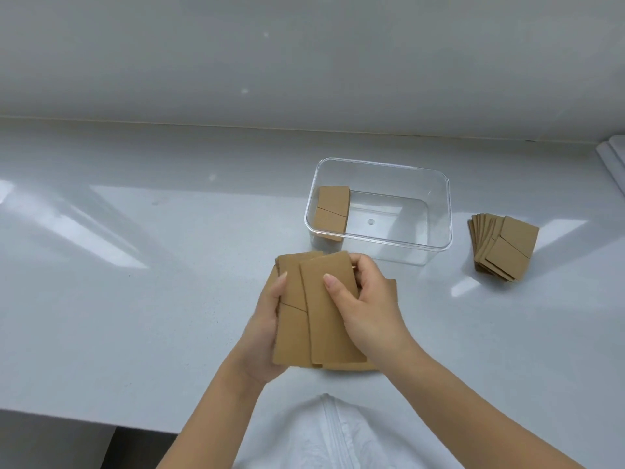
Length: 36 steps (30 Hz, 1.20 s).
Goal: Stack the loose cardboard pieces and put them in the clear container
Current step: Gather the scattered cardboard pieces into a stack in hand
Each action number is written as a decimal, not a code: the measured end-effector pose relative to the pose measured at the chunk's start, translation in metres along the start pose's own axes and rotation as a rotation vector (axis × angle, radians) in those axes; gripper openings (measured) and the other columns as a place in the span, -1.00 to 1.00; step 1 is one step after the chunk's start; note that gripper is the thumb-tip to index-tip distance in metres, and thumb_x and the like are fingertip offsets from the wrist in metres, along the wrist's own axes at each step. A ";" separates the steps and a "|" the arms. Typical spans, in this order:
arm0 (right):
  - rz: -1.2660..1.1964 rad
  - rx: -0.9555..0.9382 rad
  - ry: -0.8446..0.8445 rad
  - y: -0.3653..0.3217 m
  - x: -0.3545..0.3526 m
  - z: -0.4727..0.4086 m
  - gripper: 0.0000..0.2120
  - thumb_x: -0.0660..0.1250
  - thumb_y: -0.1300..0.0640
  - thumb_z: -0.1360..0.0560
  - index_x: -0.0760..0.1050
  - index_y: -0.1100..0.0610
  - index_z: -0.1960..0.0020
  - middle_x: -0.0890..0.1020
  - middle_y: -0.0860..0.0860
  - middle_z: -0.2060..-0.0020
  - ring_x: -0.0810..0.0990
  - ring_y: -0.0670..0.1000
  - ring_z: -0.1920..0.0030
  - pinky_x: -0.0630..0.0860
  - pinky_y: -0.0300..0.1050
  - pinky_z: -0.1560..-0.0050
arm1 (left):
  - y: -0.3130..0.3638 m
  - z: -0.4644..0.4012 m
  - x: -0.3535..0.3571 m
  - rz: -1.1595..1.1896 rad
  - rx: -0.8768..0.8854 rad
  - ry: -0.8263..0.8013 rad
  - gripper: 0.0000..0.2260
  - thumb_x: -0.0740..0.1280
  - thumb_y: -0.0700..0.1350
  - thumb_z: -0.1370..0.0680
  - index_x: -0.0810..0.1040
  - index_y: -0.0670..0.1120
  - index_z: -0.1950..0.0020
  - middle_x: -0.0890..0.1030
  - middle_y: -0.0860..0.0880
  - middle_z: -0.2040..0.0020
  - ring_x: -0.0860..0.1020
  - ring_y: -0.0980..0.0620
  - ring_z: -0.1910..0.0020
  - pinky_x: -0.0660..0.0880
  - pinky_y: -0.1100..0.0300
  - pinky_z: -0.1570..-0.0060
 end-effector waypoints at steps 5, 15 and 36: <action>0.192 -0.056 -0.003 0.010 0.037 -0.011 -0.69 0.27 0.01 -0.51 0.39 -0.01 -0.24 0.41 -0.01 -0.09 0.37 -0.01 -0.22 0.37 -0.08 -0.29 | 0.003 0.000 -0.020 -0.106 0.051 0.137 -0.68 0.23 0.02 -0.45 0.58 -0.07 -0.13 0.71 -0.07 0.05 0.67 -0.03 0.07 0.63 0.03 0.19; 0.582 -0.086 0.075 0.041 -0.046 -0.056 -0.84 0.33 0.28 -0.45 0.61 0.12 0.02 0.59 -0.03 0.25 0.54 -0.03 0.22 0.53 -0.15 0.01 | 0.020 0.002 -0.073 0.093 0.146 0.363 -0.58 0.17 -0.21 -0.59 0.35 0.22 -0.35 0.70 -0.15 0.16 0.66 -0.08 0.30 0.64 0.01 0.26; 0.850 0.147 0.121 0.100 -0.062 -0.059 -0.53 0.45 0.01 -0.38 0.37 0.18 -0.15 0.58 0.13 0.00 0.51 0.19 -0.10 0.47 0.00 -0.02 | 0.019 0.004 -0.088 0.225 0.205 0.400 -0.57 0.17 -0.26 -0.55 0.40 0.10 -0.37 0.57 -0.10 0.19 0.53 -0.03 0.31 0.59 0.12 0.28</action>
Point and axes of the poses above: each hand's wrist, its own z-axis away from the middle knuckle, its own x-axis out of the palm, y = z × x, the point moved 7 cm from there along -z, towards the middle knuckle
